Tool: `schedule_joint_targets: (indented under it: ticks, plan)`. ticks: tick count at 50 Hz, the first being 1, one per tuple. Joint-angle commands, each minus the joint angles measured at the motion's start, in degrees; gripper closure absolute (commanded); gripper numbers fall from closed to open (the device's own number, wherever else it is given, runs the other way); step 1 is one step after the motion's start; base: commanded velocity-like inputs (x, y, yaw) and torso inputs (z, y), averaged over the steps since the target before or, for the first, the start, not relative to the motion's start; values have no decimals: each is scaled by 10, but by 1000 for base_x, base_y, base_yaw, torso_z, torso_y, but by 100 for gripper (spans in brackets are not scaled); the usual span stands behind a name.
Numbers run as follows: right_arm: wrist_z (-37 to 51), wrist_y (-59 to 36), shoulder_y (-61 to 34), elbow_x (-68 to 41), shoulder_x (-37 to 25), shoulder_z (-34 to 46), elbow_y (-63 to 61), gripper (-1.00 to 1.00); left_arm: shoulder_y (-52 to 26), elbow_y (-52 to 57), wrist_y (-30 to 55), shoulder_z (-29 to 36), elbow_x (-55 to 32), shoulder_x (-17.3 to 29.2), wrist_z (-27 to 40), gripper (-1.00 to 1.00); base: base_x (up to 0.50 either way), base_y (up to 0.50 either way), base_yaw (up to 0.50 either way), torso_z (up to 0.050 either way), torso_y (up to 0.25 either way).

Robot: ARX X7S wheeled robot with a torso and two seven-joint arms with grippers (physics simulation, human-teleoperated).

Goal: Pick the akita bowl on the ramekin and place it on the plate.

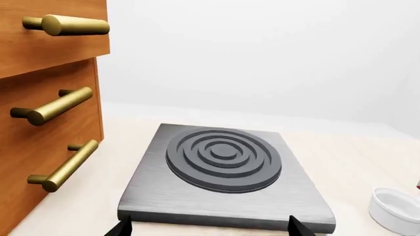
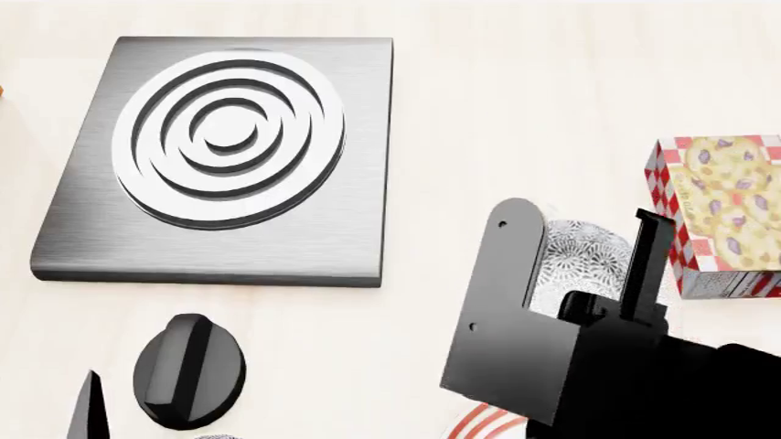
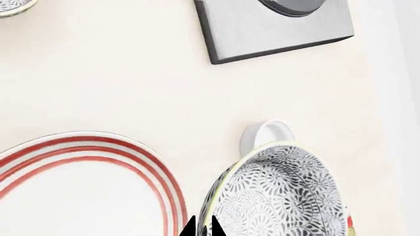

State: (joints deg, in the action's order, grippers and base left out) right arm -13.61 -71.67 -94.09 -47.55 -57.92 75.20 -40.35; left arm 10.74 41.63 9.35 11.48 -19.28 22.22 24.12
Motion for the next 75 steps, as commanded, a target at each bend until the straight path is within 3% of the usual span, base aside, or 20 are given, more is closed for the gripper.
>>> schedule_joint_targets:
  ticks: [1, 44, 75]
  plan:
    - [36, -14, 15, -35, -49, -20, -77, 100, 0, 1, 1, 3, 2, 2, 3, -100, 0, 0, 0, 0, 0]
    - [128, 85, 158, -1, -96, 43, -91, 100, -4, -1, 6, 7, 1, 8, 15, -100, 0, 0, 0, 0, 0]
    - [168, 97, 196, -19, -138, 56, -123, 100, -5, -2, 3, 8, -2, 12, 20, -100, 0, 0, 0, 0, 0]
